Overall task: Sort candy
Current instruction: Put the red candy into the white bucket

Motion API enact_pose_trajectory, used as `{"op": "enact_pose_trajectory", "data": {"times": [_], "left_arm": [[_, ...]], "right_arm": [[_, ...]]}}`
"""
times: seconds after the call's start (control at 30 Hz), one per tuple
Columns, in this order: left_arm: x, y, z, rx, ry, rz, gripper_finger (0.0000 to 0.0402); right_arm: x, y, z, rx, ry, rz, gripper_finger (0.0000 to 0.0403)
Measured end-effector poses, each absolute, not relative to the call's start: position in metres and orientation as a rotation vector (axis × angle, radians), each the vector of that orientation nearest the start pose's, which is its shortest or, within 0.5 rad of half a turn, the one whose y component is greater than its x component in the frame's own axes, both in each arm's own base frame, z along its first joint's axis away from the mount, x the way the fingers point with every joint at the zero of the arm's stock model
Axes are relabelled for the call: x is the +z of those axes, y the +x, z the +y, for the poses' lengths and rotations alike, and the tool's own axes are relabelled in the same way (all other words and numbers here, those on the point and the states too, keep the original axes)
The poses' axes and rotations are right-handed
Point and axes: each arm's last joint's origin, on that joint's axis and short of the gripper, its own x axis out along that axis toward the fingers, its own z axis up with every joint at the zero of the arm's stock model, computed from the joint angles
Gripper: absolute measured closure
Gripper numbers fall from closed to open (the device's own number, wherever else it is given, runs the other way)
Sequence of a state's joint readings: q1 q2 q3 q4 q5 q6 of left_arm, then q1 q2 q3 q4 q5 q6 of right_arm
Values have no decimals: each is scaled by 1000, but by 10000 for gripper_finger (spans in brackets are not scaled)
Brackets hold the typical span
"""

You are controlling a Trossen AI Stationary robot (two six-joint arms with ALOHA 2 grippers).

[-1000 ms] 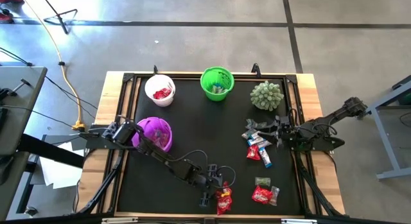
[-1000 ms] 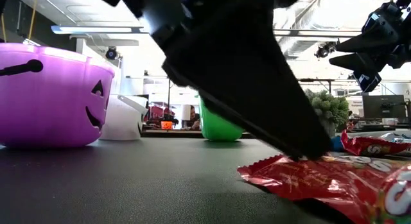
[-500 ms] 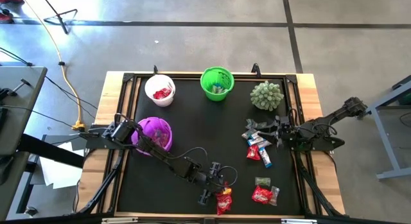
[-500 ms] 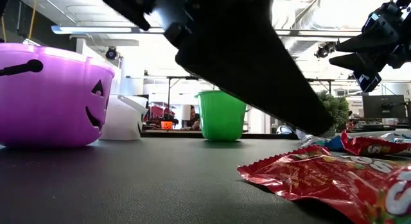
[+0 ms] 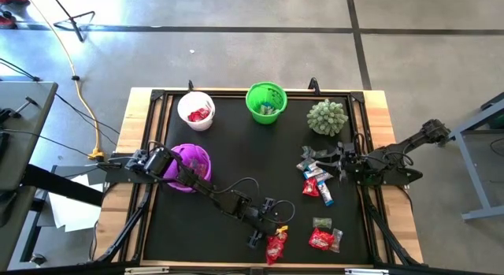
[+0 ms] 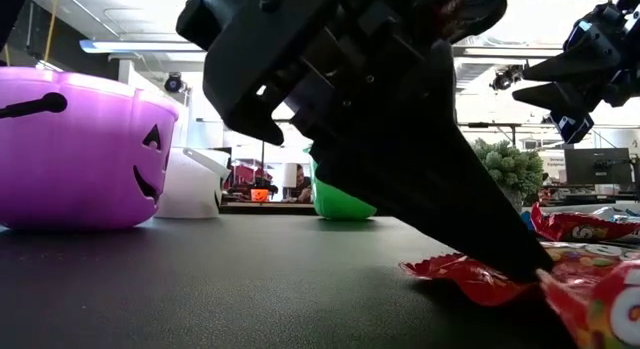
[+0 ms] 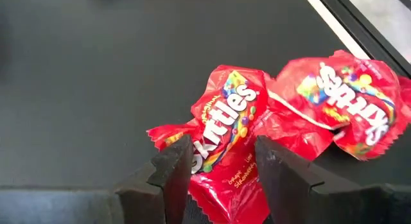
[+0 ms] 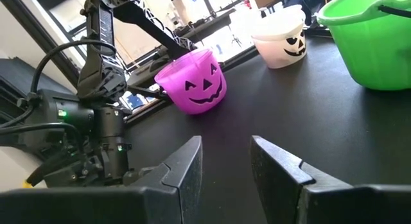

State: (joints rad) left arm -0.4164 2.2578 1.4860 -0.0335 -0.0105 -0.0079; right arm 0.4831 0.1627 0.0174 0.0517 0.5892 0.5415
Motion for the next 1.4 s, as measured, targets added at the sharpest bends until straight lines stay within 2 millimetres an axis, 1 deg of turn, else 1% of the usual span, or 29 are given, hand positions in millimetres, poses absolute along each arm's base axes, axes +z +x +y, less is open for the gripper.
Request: {"op": "enact_pose_trajectory", "data": {"times": [0.13,0.23,0.37,0.63,0.73,0.97,1.1,1.27,1.4], "left_arm": [[109,432,-188,-353,178,806,248],[109,432,-188,-339,190,806,264],[109,431,-187,-325,169,812,295],[108,431,-186,-305,150,817,376],[108,432,-186,-292,133,820,396],[109,432,-186,-264,64,812,398],[114,432,-186,-244,44,804,399],[127,428,-182,-184,72,808,399],[145,424,-179,-143,87,794,399]], "right_arm": [[162,98,33,-125,493,50,276],[162,98,33,-124,493,50,276],[162,98,33,-124,493,50,276],[162,98,33,-121,493,51,276],[162,98,33,-121,493,51,276],[162,98,33,-122,493,51,276],[162,98,33,-121,493,51,276],[162,98,33,-122,493,51,276],[161,98,33,-122,492,52,276]]}}
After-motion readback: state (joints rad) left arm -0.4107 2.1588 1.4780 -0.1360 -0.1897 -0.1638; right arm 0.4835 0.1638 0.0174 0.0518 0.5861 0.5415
